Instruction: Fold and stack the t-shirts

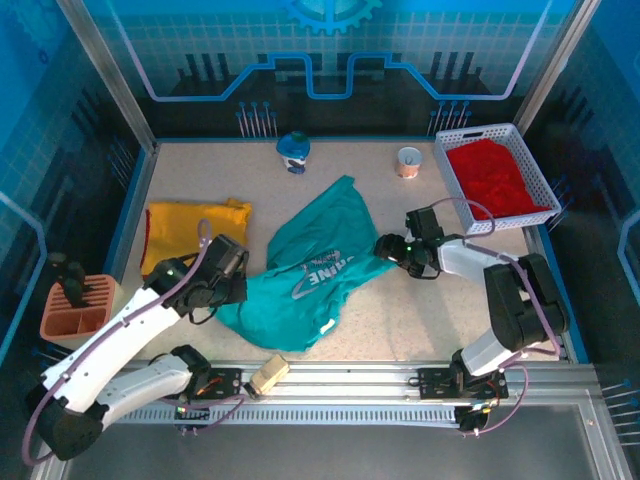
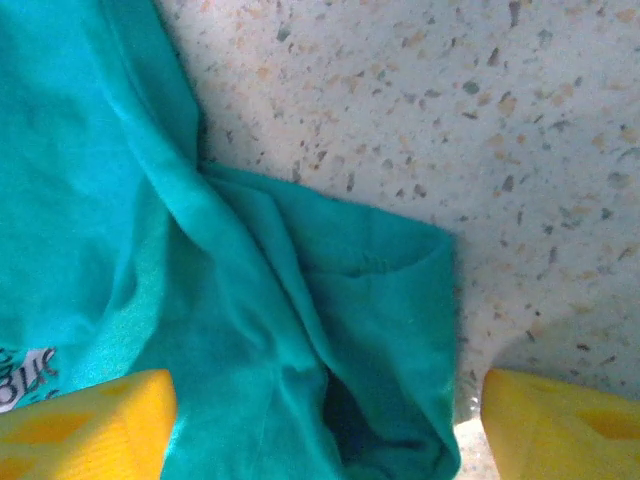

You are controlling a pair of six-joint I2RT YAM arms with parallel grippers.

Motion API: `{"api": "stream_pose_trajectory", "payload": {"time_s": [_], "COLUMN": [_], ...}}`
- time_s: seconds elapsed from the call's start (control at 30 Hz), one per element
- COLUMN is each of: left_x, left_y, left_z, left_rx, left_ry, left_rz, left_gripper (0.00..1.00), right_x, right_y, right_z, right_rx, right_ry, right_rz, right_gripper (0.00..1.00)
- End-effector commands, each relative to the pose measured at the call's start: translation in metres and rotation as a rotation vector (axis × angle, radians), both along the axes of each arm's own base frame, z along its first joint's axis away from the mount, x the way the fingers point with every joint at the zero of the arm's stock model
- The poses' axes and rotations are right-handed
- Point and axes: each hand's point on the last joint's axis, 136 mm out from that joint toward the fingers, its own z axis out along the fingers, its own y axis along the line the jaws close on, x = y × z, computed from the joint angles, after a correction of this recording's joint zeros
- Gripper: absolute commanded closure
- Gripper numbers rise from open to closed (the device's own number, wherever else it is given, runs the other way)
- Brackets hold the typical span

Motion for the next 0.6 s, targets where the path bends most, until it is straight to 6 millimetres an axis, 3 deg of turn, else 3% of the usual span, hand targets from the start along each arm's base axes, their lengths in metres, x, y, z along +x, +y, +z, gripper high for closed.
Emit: {"api": "stream_pose_trajectory", "payload": {"time_s": [0.0,0.2,0.37,0.43,0.57], "left_x": [0.006,0.021,0.029,0.032,0.039], "left_y": [-0.013,-0.029,-0.035,-0.036,-0.046], "left_z": [-0.005,-0.012,-0.014,-0.013,-0.014], "left_rx": [-0.040,-0.084,-0.090,-0.088,-0.112], "left_ry": [0.004,-0.002,-0.006,-0.013,-0.017], "left_rz": [-0.039,-0.046,-0.054,-0.058,-0.069], "left_gripper": [1.00,1.00,1.00,1.00,1.00], "right_x": [0.016,0.018,0.015,0.012,0.007], "right_y": [0.020,0.025,0.032,0.026,0.002], "right_z": [0.003,0.007,0.013,0.018,0.041], "right_rx": [0.043,0.012,0.029,0.010,-0.037], "right_ry": [-0.034,-0.044,-0.028,-0.043,-0.090], "right_rz": [0.026,0.066,0.093,0.077,0.031], "right_gripper": [0.27,0.38,0.87,0.99,1.00]}}
